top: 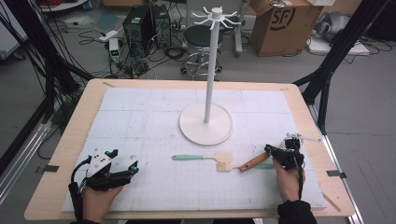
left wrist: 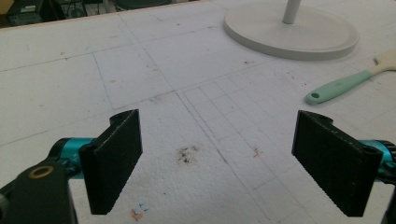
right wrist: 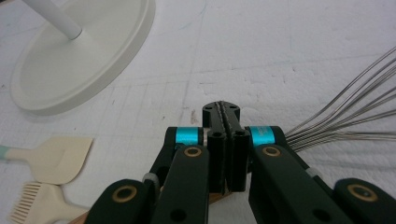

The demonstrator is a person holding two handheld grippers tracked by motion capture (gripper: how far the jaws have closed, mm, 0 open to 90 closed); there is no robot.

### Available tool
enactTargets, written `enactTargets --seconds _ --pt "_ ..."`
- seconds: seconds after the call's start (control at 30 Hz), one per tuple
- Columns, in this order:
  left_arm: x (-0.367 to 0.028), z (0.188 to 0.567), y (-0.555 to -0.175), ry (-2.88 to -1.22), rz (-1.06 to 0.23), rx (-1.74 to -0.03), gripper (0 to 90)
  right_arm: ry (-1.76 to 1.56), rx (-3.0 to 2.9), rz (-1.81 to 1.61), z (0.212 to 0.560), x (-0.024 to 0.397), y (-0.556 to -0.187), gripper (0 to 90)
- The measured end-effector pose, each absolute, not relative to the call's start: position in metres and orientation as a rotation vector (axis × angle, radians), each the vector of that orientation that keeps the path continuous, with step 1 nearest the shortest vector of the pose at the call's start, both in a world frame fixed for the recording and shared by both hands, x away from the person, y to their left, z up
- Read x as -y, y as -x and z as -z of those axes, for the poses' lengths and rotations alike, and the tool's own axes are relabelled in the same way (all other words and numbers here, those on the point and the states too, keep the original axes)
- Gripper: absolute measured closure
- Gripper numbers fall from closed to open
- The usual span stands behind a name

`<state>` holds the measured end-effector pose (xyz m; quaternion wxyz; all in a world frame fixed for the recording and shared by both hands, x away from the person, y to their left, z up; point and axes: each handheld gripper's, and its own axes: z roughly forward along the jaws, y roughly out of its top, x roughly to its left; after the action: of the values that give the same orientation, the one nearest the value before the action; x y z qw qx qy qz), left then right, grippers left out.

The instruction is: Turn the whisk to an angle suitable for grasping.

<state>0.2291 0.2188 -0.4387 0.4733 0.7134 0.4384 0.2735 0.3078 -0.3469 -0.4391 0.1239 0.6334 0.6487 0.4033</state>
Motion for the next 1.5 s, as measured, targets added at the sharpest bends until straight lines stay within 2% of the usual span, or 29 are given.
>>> enactTargets --seconds 0.5,0.73,0.93,1.1,1.5 --pt "-0.217 0.439 -0.229 -1.746 -0.669 -1.07 16.8 -1.84 -1.878 -1.247 0.442 0.346 -0.294 89.5" --pt "-0.219 0.439 -0.228 -1.746 -0.671 -1.07 16.8 -1.797 -1.863 -1.322 0.427 0.346 -0.282 89.6" --pt "-0.219 0.438 -0.227 -1.742 -0.675 -1.07 16.7 -1.713 -2.028 -1.353 0.43 0.325 -0.247 89.6" --pt "-0.216 0.437 -0.226 -1.744 -0.677 -1.064 16.9 -1.647 -2.264 -1.235 0.447 0.286 -0.226 89.6" --pt "-0.219 0.437 -0.224 -1.733 -0.681 -1.068 17.0 -1.635 -2.3 -1.174 0.45 0.262 -0.244 89.6"
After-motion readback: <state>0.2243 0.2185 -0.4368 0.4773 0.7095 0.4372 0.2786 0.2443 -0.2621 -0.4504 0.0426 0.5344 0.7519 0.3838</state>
